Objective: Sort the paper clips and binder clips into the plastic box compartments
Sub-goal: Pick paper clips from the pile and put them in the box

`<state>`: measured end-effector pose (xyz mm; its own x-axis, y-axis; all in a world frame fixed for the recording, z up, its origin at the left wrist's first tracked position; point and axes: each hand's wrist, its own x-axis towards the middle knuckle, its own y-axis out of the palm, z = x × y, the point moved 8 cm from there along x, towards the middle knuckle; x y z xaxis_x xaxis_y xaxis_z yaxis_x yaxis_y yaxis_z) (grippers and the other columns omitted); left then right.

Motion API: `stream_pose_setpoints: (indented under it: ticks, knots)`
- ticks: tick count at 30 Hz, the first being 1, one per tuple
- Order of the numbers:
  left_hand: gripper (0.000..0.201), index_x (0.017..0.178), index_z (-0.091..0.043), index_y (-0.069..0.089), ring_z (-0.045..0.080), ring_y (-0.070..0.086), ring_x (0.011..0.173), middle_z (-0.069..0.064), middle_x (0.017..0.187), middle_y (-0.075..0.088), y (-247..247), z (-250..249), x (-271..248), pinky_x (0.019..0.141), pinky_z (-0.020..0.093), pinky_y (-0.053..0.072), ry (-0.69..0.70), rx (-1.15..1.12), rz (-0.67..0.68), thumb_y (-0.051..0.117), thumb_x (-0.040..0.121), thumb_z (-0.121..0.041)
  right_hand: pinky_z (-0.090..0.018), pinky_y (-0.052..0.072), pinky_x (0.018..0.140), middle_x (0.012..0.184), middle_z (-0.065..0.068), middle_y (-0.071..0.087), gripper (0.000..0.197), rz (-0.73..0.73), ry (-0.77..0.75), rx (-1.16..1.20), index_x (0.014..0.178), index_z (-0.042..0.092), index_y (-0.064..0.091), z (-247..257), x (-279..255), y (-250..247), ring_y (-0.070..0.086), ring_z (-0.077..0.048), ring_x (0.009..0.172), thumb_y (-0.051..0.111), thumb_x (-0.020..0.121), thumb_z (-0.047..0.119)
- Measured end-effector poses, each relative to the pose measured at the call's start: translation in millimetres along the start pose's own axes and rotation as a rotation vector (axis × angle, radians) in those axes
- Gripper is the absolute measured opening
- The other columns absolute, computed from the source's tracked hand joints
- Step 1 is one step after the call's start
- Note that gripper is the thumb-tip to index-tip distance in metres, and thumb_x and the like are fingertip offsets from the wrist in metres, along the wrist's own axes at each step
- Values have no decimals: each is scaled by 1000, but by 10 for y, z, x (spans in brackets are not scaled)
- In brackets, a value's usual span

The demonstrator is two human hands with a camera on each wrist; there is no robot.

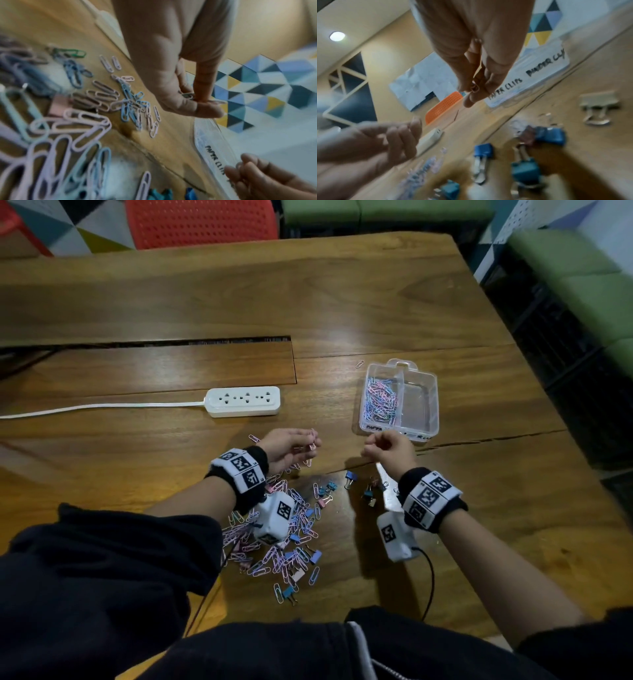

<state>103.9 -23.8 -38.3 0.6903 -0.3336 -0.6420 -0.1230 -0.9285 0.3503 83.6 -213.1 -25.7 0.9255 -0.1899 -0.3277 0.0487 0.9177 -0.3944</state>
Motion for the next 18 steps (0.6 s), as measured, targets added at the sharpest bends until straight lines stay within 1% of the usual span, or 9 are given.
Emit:
stream_pose_setpoints:
  ticks: [3, 5, 6, 8, 9, 11, 13, 16, 18]
  knots:
    - [13, 88, -3, 53, 10, 58, 46, 7, 76, 55, -15, 118, 17, 46, 17, 52, -78, -223, 42, 40, 92, -3, -16, 49, 54, 71, -4, 54, 30, 64, 79, 198, 74, 13, 52, 20, 79, 144, 56, -9, 57, 39, 91, -8]
    - [18, 79, -7, 51, 10, 51, 47, 4, 69, 51, 12, 153, 11, 44, 19, 47, -109, -232, 72, 36, 90, -9, -17, 39, 52, 67, -3, 50, 35, 100, 146, 143, 74, 14, 51, -3, 128, 241, 47, -9, 57, 31, 92, -8]
    - [21, 73, -10, 48, 11, 46, 49, 2, 65, 48, 21, 154, 22, 45, 20, 43, -107, -163, 72, 36, 90, -13, -17, 35, 53, 67, -2, 49, 35, 109, 161, 84, 72, 15, 51, -16, 162, 290, 43, -10, 58, 31, 91, -8]
    - [28, 64, -15, 40, 11, 35, 52, 0, 63, 40, -12, 99, 98, 49, 21, 33, -55, 110, 2, 36, 92, -17, -18, 37, 57, 69, 2, 48, 30, 136, 140, -70, 71, 19, 49, 29, 253, 415, 46, -12, 65, 38, 92, 2]
    - [30, 63, -15, 40, 12, 33, 52, 0, 63, 38, -38, 38, 134, 50, 23, 30, -10, 309, -55, 38, 93, -19, -21, 41, 63, 71, 3, 49, 24, 145, 106, -145, 72, 19, 50, 85, 316, 469, 50, -15, 74, 42, 93, 9]
    - [24, 72, -14, 44, 13, 40, 58, 0, 69, 43, -81, -116, 191, 54, 24, 33, 111, 817, -143, 44, 94, -23, -26, 43, 73, 81, 1, 52, 13, 130, 59, -190, 89, 14, 56, 262, 445, 541, 50, -18, 85, 44, 93, 17]
    - [18, 91, -14, 46, 16, 52, 79, 3, 89, 56, -47, -184, 221, 66, 26, 42, 186, 1199, -113, 57, 88, -27, -26, 45, 73, 99, -7, 54, 24, 105, 67, -129, 115, 6, 52, 468, 579, 573, 50, -17, 87, 43, 93, 13]
    - [57, 118, -14, 43, 24, 52, 113, 9, 124, 54, -96, -115, 270, 91, 35, 43, 131, 1520, -16, 75, 73, -27, -31, 51, 78, 127, -15, 46, 48, 74, 132, -62, 137, 11, 31, 690, 824, 584, 53, -19, 89, 43, 91, 5]
    - [68, 126, -12, 38, 26, 48, 118, 11, 131, 50, -161, -74, 273, 96, 36, 41, 92, 1611, 7, 76, 72, -28, -38, 49, 90, 141, -19, 36, 57, 36, 203, -138, 143, 10, 18, 793, 903, 539, 52, -30, 110, 43, 91, 5]
